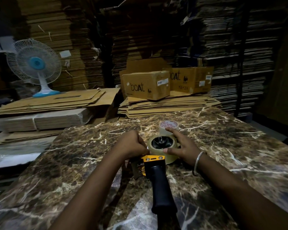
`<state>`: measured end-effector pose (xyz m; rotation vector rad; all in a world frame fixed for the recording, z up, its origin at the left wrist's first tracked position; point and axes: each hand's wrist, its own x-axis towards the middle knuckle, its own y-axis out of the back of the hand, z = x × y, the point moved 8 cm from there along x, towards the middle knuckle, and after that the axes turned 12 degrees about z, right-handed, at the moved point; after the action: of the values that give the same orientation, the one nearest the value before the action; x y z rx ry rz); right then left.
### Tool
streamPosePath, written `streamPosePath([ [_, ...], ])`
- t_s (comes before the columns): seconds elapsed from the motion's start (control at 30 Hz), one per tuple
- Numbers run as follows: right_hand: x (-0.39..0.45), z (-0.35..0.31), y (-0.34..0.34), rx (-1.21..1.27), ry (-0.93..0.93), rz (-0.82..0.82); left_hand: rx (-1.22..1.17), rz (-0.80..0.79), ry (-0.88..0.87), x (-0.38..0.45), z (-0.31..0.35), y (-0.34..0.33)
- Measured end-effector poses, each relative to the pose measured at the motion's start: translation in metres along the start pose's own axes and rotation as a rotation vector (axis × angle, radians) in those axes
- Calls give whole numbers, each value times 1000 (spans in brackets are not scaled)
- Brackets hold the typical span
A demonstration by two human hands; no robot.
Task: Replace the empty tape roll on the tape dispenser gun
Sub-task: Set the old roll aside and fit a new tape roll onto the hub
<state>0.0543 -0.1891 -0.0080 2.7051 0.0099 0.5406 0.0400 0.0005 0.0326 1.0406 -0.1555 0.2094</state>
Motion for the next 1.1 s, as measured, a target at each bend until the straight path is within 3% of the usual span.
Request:
streamPosePath([
  [0.27,0,1,-3,-6,25,-14,6,22,-58,4,-4,-10],
  [0.53,-8,-16,-16,-146,185,-47,-122,-80,-163,1,-8,-10],
  [1.1,-6,-13,-23,-38,176,1,-321,-2,-311,-15,-22,2],
])
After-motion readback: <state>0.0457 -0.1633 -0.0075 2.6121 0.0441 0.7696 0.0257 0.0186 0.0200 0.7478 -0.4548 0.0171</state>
